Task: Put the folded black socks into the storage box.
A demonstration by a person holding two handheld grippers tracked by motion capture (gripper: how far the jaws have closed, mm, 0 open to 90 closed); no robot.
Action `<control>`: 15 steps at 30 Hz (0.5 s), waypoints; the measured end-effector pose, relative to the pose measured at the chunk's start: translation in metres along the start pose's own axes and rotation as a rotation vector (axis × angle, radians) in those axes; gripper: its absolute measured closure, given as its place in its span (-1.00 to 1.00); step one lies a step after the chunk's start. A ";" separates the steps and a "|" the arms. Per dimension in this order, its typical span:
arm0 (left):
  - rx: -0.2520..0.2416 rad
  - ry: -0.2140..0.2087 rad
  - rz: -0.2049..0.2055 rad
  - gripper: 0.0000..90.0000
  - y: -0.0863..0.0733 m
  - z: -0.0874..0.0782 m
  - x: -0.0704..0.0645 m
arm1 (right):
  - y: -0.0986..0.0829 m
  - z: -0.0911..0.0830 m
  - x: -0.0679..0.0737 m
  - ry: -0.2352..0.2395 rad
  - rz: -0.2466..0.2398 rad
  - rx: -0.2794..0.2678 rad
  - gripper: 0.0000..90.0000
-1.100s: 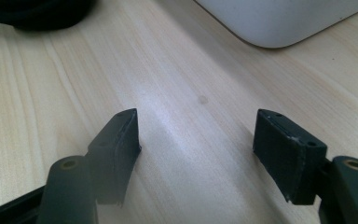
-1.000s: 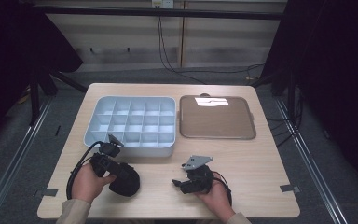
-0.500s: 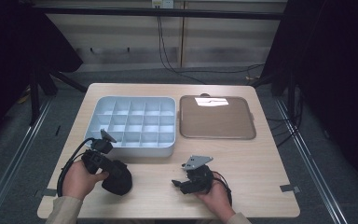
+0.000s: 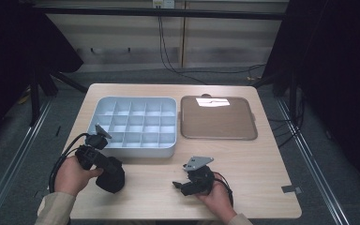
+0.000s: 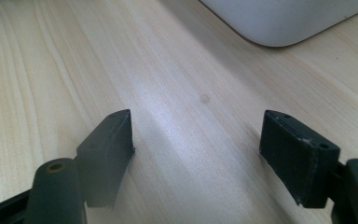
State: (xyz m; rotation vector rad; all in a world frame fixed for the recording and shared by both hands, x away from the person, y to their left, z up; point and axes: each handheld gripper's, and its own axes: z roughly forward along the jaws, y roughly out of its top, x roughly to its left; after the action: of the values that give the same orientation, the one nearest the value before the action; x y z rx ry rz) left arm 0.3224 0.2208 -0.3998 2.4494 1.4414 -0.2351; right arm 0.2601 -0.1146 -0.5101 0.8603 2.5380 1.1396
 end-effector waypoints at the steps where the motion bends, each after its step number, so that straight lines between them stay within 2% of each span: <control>1: -0.002 0.002 0.000 0.54 0.000 -0.002 0.000 | 0.000 0.000 0.000 0.000 -0.001 0.000 -0.44; 15: -0.020 0.011 0.004 0.54 0.007 -0.026 0.000 | 0.001 0.001 0.001 0.014 -0.015 0.011 -0.61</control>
State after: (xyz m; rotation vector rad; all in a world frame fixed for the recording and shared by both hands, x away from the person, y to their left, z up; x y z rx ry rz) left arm 0.3286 0.2262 -0.3743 2.4413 1.4367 -0.2052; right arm 0.2603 -0.1132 -0.5104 0.8380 2.5597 1.1323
